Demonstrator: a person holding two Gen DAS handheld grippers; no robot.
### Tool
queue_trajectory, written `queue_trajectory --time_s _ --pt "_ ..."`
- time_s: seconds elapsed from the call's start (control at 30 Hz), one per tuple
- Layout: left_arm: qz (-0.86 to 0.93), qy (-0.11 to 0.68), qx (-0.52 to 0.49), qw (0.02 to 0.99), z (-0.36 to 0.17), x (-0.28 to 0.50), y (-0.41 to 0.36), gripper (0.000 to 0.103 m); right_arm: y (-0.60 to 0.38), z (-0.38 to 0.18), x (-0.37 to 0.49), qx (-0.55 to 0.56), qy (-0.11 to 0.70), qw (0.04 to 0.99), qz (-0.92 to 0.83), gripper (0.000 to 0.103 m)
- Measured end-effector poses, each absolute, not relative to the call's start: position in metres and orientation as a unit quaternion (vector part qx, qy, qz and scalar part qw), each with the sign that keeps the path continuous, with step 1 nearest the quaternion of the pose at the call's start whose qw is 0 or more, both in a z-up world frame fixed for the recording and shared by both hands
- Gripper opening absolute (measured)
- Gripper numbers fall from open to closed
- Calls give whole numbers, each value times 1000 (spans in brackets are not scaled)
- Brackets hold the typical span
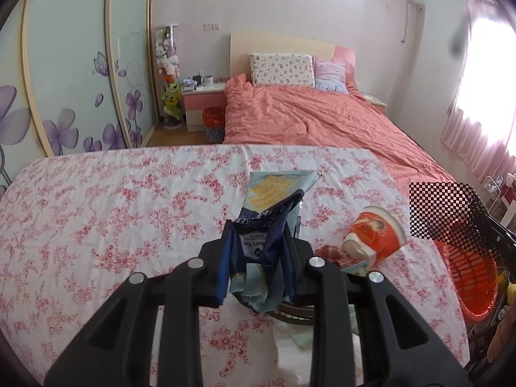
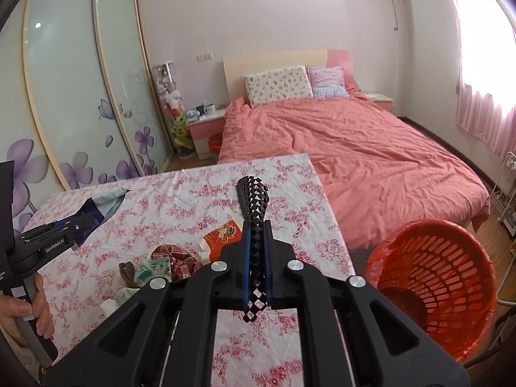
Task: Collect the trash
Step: 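Carry the snack bag and mesh mat toward the orange basket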
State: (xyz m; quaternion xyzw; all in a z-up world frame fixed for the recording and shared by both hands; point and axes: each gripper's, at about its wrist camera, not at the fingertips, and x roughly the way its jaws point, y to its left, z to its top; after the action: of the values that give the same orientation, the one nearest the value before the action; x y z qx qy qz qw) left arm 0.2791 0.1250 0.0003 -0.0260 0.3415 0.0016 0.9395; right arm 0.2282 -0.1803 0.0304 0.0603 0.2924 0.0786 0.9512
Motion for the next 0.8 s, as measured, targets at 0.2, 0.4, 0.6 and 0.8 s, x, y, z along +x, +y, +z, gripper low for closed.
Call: queue_trajectory --time_s 0.2,0.4,0.6,0.8 --pt "-1 327 -19 945 19 262 112 27 -193 46 206 67 272 957 71 7" --pt "-7 319 -11 948 29 247 95 27 -210 55 186 72 252 963 59 7" --pt "-13 310 7 950 37 238 69 27 -229 60 171 78 234 968 39 7" --pt "-32 310 24 950 37 234 33 27 -251 57 160 84 225 970 19 7"
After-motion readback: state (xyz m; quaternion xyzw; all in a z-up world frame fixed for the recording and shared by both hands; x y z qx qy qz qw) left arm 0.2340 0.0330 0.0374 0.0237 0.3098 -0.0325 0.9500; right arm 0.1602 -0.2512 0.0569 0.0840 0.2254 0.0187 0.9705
